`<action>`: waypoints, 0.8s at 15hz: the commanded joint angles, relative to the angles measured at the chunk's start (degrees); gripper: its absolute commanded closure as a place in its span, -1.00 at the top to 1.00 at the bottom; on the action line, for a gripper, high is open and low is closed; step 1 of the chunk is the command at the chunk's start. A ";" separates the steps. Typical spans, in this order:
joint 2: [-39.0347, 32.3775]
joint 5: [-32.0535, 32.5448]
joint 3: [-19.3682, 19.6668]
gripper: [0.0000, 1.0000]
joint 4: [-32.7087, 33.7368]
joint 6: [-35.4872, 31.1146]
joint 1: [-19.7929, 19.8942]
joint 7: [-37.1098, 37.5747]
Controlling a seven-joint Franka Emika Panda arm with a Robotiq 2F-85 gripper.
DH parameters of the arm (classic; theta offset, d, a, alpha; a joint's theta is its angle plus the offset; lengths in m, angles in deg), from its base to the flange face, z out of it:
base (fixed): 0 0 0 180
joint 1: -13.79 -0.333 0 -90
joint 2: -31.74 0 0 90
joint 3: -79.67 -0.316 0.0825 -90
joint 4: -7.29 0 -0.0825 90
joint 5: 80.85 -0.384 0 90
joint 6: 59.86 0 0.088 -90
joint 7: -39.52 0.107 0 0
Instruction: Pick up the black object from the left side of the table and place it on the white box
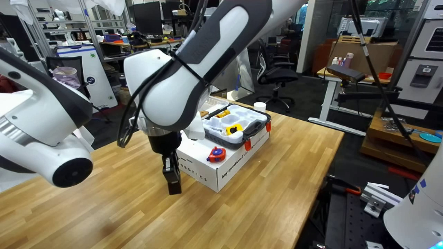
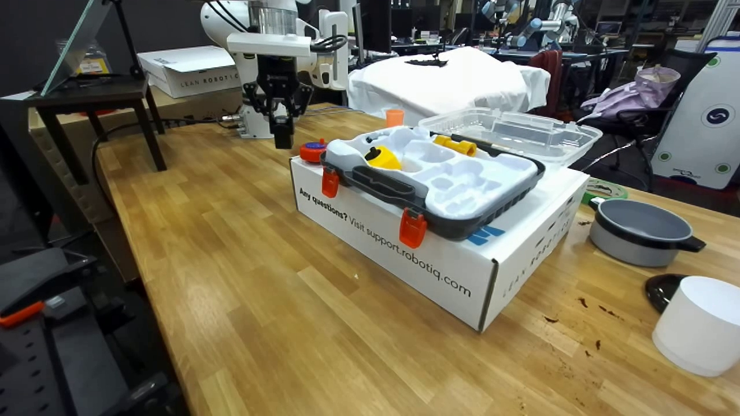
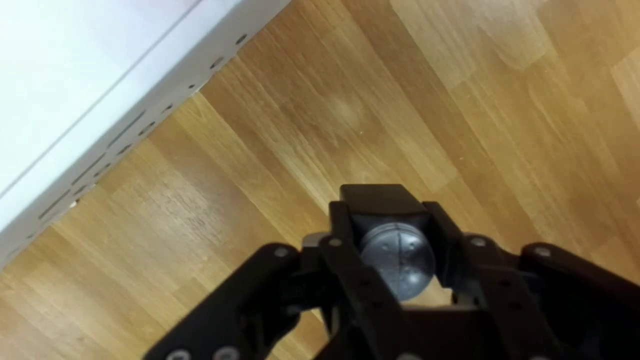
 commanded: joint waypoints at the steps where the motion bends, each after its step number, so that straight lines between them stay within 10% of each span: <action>1: -1.04 0.31 -2.75 -0.72 3.08 6.76 2.42 -10.51; 5: -2.48 3.49 -1.95 -0.72 7.49 14.71 1.49 -20.25; 6: -0.82 1.97 -1.35 -0.22 4.30 10.94 1.20 -16.16; 12: -2.11 2.91 -1.44 -0.22 6.39 13.11 1.04 -19.26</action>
